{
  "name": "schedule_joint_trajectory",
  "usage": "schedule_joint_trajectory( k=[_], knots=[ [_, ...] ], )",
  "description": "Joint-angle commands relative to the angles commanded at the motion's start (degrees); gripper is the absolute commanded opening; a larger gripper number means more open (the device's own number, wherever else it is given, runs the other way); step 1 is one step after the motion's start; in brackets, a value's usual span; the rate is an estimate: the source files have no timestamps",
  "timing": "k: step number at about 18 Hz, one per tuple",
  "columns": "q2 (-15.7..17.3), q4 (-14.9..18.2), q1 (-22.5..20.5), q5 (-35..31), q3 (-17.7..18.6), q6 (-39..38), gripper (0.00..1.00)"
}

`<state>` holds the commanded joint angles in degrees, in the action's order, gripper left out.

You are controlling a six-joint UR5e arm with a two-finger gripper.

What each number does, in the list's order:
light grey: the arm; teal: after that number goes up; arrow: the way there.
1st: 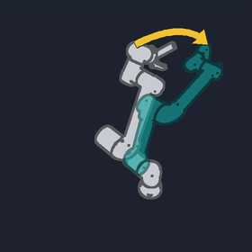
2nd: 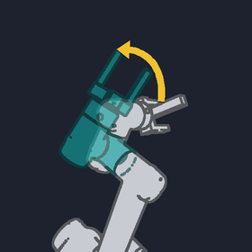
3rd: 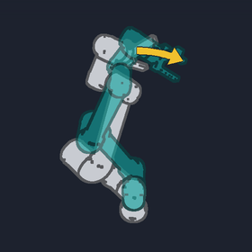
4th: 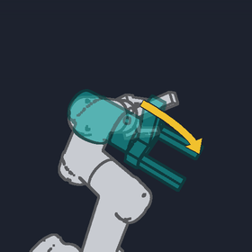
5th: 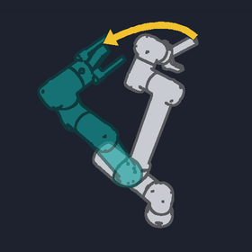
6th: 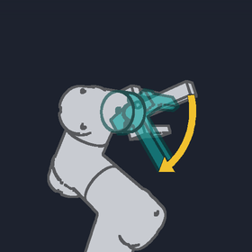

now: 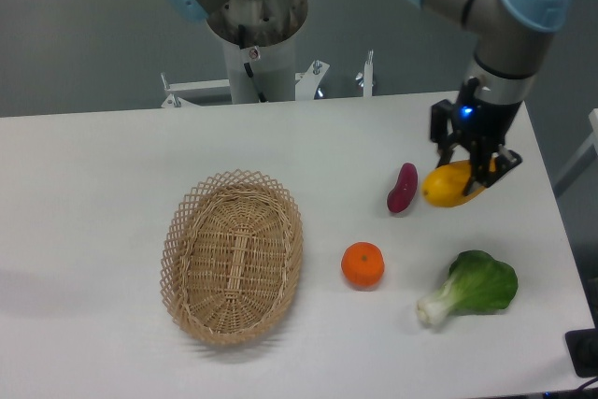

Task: Pick up the mango from the table
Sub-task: 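Lift the held mango and carry it toward the basket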

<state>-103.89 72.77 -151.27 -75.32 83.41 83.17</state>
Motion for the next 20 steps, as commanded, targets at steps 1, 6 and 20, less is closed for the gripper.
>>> schedule_joint_trajectory(
  k=[1,6,20],
  knots=[
    [0.35,-0.09,0.79,0.0,0.09,-2.02,0.52],
    [0.97,-0.35,3.35,0.26,0.26,-7.75,0.52],
    [0.62,-0.53,5.55,0.18,0.26,-12.24,0.52]
  ],
)
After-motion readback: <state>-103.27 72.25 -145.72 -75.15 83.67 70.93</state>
